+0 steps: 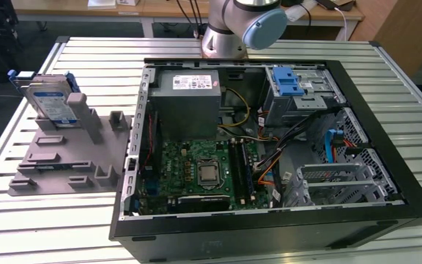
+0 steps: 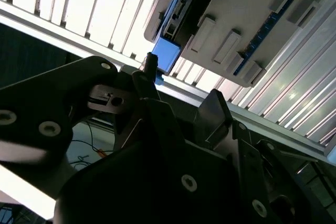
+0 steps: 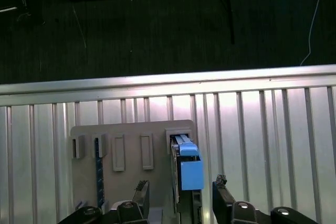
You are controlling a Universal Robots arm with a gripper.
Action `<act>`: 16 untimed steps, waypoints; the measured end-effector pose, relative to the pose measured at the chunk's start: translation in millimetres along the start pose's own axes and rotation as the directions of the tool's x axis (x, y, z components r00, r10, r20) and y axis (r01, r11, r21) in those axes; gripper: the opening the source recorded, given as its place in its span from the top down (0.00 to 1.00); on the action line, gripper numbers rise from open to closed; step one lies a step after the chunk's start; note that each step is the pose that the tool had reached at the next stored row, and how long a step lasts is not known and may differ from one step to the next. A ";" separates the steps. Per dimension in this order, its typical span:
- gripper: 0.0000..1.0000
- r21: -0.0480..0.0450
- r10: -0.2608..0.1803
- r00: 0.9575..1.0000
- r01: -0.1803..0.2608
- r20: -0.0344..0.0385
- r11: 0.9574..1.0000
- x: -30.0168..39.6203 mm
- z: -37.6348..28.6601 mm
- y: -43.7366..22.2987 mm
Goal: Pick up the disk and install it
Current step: 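Pick up the disk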
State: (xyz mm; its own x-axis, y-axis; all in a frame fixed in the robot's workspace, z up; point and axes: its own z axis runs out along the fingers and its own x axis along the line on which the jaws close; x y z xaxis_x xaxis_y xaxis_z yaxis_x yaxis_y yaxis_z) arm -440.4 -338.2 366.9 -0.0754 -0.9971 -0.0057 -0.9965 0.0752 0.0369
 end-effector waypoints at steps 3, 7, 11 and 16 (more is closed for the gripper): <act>0.41 0.000 0.012 1.000 -0.012 0.000 1.000 0.0 5.0 -0.2; 0.41 0.000 0.019 1.000 -0.019 0.001 1.000 0.0 11.8 -0.4; 0.41 0.002 0.019 1.000 -0.019 0.001 1.000 0.1 16.7 -0.6; 0.41 0.003 0.019 1.000 -0.019 0.001 1.000 -0.3 18.5 -0.6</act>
State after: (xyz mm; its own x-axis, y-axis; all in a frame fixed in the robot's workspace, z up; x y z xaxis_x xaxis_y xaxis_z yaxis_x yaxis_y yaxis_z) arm -440.4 -337.8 348.4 -0.0943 -0.9955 -0.0059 -0.9950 0.0941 0.0342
